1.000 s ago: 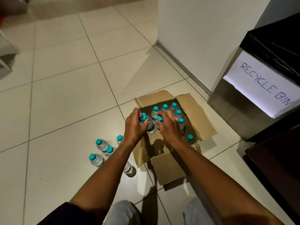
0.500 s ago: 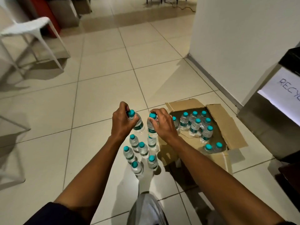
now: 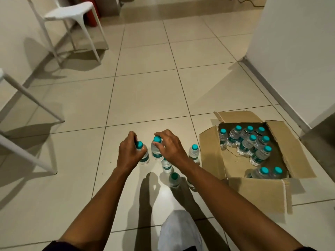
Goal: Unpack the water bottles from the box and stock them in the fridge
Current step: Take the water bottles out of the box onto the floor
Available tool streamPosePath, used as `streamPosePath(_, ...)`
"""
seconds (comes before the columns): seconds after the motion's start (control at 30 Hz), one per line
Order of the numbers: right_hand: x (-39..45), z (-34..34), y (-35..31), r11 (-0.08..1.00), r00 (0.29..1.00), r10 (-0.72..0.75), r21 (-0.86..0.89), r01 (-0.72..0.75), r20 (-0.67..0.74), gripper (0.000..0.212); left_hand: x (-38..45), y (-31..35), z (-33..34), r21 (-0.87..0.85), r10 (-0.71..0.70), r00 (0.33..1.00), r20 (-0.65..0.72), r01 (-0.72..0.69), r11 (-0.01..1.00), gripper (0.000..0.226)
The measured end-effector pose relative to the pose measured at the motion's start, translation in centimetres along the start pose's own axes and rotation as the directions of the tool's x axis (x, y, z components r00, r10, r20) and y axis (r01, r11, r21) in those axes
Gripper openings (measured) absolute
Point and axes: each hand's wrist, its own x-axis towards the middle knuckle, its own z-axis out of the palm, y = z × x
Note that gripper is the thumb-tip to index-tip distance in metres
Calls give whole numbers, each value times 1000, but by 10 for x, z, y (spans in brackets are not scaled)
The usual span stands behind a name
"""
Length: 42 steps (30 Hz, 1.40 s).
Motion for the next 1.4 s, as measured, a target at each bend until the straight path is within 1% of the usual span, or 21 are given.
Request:
streamPosePath(0.07, -6, 19, 0, 999, 999, -30, -39, 31, 25, 37, -8, -18, 4, 21, -39, 998, 41, 38, 999, 41)
streamPosePath(0.17, -15, 44, 6, 985, 995, -63, -157, 74, 74, 34, -23, -38, 14, 41, -86, 992, 95, 82, 996, 40)
streamPosePath(0.27, -21, 64, 14, 964, 989, -29, -258, 67, 147, 31, -36, -52, 24, 57, -138, 981, 138, 131, 990, 40)
streamPosePath(0.33, -26, 76, 20, 947, 979, 10, -315, 55, 201, 26, -43, -59, 30, 76, -166, 972, 164, 156, 985, 40)
streamPosePath(0.43, -33, 88, 27, 899, 954, 50, -429, 86, 296, 20, -52, -66, 37, 108, -187, 964, 190, 169, 980, 39)
streamPosePath(0.53, -37, 94, 34, 835, 920, 86, -531, 142, 381, 34, -59, -70, 44, 132, -218, 952, 213, 193, 972, 38)
streamPosePath(0.6, -39, 95, 38, 807, 905, 106, -568, 164, 411, 44, -63, -70, 46, 136, -231, 947, 224, 204, 970, 37)
streamPosePath(0.8, -44, 102, 53, 771, 889, 128, -608, 190, 440, 47, -69, -69, 53, 168, -249, 936, 249, 212, 963, 36)
streamPosePath(0.9, -46, 106, 58, 766, 899, 119, -615, 186, 421, 49, -69, -71, 55, 189, -245, 935, 256, 200, 961, 33)
streamPosePath(1.0, -44, 108, 60, 791, 912, 110, -591, 161, 396, 49, -62, -69, 57, 269, -263, 916, 303, 182, 946, 30)
streamPosePath(1.1, -41, 105, 61, 850, 937, 111, -520, 83, 331, 53, -51, -66, 60, 362, -327, 871, 366, 190, 913, 40)
streamPosePath(1.17, -40, 99, 65, 905, 960, 97, -425, 25, 263, 49, -44, -61, 63, 402, -343, 857, 383, 180, 898, 46)
streamPosePath(1.27, -38, 81, 72, 943, 988, 78, -331, -28, 137, 39, -33, -50, 67, 363, -304, 890, 340, 175, 915, 44)
streamPosePath(1.33, -38, 62, 78, 948, 993, 107, -306, -90, 41, 30, -28, -40, 71, 290, -236, 922, 306, 145, 946, 39)
streamPosePath(1.4, -39, 39, 87, 941, 990, 143, -309, -142, -20, 22, -25, -23, 79, 212, -161, 946, 283, 102, 972, 33)
